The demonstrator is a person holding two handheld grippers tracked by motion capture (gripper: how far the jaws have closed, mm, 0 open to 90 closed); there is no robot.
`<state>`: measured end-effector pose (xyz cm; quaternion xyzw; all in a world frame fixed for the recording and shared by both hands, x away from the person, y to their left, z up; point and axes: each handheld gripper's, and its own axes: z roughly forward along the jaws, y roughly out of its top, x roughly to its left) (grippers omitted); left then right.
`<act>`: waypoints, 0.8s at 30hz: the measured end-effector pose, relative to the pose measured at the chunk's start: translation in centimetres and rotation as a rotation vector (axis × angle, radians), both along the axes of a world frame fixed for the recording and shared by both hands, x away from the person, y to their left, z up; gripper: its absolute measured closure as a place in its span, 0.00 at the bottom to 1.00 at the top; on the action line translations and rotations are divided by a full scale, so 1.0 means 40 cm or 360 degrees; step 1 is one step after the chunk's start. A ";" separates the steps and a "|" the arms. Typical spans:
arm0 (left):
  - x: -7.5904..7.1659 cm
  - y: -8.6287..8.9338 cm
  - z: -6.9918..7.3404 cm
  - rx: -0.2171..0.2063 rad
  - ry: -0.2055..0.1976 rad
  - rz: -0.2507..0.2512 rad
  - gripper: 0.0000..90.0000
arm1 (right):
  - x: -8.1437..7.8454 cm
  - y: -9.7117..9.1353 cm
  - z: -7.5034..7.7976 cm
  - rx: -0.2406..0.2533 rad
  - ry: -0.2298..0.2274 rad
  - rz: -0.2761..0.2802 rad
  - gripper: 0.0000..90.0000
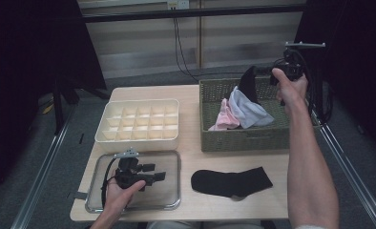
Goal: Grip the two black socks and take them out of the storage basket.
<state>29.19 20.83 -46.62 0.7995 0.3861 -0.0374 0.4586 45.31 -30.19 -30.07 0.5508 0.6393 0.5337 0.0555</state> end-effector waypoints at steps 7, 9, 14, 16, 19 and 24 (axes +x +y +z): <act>-0.001 0.003 0.001 0.0001 -0.0005 -0.0005 0.34 | 0.002 0.013 0.045 0.0033 -0.0059 0.0018 0.98; -0.001 0.002 0.001 0.0001 -0.0005 -0.0005 0.34 | 0.000 0.017 0.052 0.0044 -0.0070 0.0024 0.98; 0.000 -0.001 -0.001 0.0003 0.0002 -0.0002 0.34 | -0.010 0.023 0.065 0.0107 -0.0097 0.0066 0.98; 0.001 -0.001 -0.002 -0.0003 0.0007 0.0006 0.34 | -0.013 0.014 0.068 0.0176 -0.0091 0.0064 0.98; 0.003 -0.001 -0.002 -0.0007 0.0012 0.0010 0.34 | -0.019 0.009 0.075 0.0203 -0.0110 0.0073 0.98; 0.002 0.000 0.000 -0.0023 -0.0003 0.0018 0.34 | -0.032 0.010 0.099 0.0213 -0.0150 0.0097 0.98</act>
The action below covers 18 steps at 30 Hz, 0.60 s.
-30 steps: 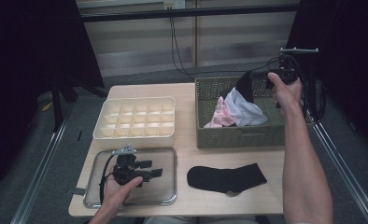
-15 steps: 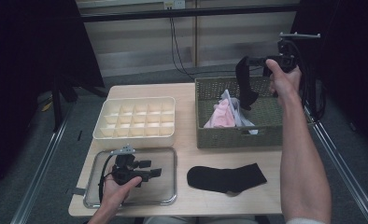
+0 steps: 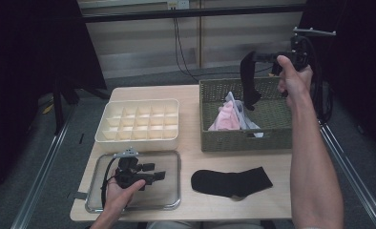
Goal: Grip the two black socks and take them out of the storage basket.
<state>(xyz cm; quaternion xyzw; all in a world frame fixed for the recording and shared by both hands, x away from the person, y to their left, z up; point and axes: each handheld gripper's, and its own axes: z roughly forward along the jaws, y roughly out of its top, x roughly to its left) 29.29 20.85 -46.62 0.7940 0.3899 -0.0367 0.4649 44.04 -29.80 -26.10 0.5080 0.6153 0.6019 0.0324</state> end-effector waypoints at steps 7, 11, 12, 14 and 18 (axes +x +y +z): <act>0.001 0.001 0.000 -0.0003 -0.0002 0.0006 0.35 | -0.019 0.014 0.042 -0.0007 -0.0064 0.0035 0.98; 0.001 0.000 0.001 -0.0012 0.0001 0.0006 0.35 | -0.026 0.021 0.056 -0.0018 -0.0080 0.0050 0.98; 0.001 0.000 0.002 -0.0015 -0.0001 0.0006 0.35 | -0.028 0.022 0.058 -0.0011 -0.0075 0.0052 0.98; 0.001 0.000 0.002 -0.0017 0.0002 0.0005 0.35 | -0.033 0.023 0.062 -0.0010 -0.0084 0.0062 0.98; 0.003 -0.002 0.005 -0.0010 -0.0002 0.0001 0.37 | -0.041 0.019 0.072 0.0052 -0.0098 0.0098 0.98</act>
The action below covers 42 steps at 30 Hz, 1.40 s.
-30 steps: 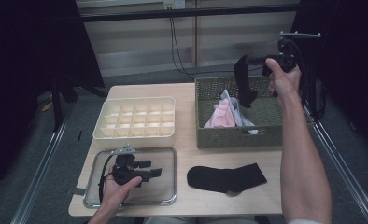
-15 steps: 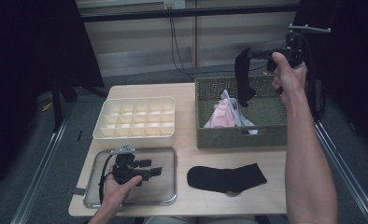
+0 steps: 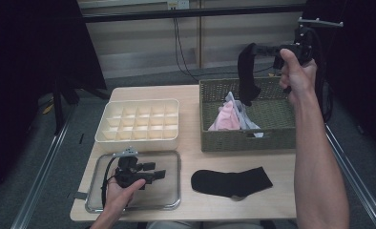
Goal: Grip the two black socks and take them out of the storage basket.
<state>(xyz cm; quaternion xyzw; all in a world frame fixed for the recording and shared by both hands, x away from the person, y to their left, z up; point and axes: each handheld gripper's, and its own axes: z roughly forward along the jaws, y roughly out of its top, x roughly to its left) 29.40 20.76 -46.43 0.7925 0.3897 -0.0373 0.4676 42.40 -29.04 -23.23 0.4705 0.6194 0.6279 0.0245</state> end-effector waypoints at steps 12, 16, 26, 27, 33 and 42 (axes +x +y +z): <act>0.004 -0.004 0.004 -0.0002 -0.0004 -0.0004 0.37 | -0.034 0.000 0.039 0.0087 -0.0063 0.0057 0.98; 0.005 -0.001 0.002 -0.0011 0.0003 0.0010 0.36 | -0.047 0.002 0.048 0.0075 -0.0086 0.0063 0.98; 0.003 0.005 0.008 -0.0006 -0.0001 0.0031 0.40 | -0.102 0.014 0.068 0.0068 -0.0147 0.0087 0.98; 0.003 0.005 0.008 -0.0007 -0.0008 0.0030 0.40 | -0.106 0.015 0.066 0.0070 -0.0148 0.0090 0.98; 0.001 0.007 0.020 -0.0031 -0.0056 0.0045 0.40 | -0.120 0.015 0.038 0.0092 -0.0145 0.0087 0.98; 0.016 0.006 0.027 -0.0013 -0.0068 0.0060 0.41 | -0.143 0.020 0.028 0.0095 -0.0161 0.0116 0.98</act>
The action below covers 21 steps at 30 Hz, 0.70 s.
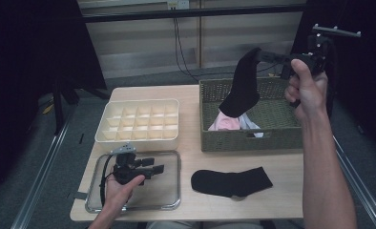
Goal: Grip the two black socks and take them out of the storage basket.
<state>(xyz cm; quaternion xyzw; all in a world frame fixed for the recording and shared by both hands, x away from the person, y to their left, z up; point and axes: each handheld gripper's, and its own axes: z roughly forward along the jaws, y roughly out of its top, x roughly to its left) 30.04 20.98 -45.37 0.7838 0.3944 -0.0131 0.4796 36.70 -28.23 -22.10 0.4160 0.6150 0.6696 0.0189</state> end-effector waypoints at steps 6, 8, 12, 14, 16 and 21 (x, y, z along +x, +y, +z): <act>0.008 -0.001 0.002 0.0001 -0.0002 0.0017 0.41 | -0.035 -0.009 0.030 -0.0014 -0.0030 -0.0006 0.98; 0.008 -0.004 0.002 -0.0008 0.0001 0.0016 0.41 | -0.048 -0.012 0.041 -0.0011 -0.0046 -0.0001 0.98; 0.008 -0.007 0.004 0.0002 -0.0001 0.0000 0.41 | -0.079 -0.018 0.065 -0.0030 -0.0070 -0.0010 0.98; 0.008 -0.008 0.003 -0.0002 0.0003 0.0003 0.41 | -0.094 -0.022 0.073 -0.0040 -0.0093 -0.0009 0.98; 0.009 -0.008 0.003 0.0011 0.0001 0.0002 0.41 | -0.106 -0.029 0.078 -0.0040 -0.0096 -0.0016 0.98; 0.011 -0.009 0.000 0.0009 0.0010 0.0003 0.41 | -0.147 -0.037 0.093 -0.0044 -0.0135 -0.0003 0.98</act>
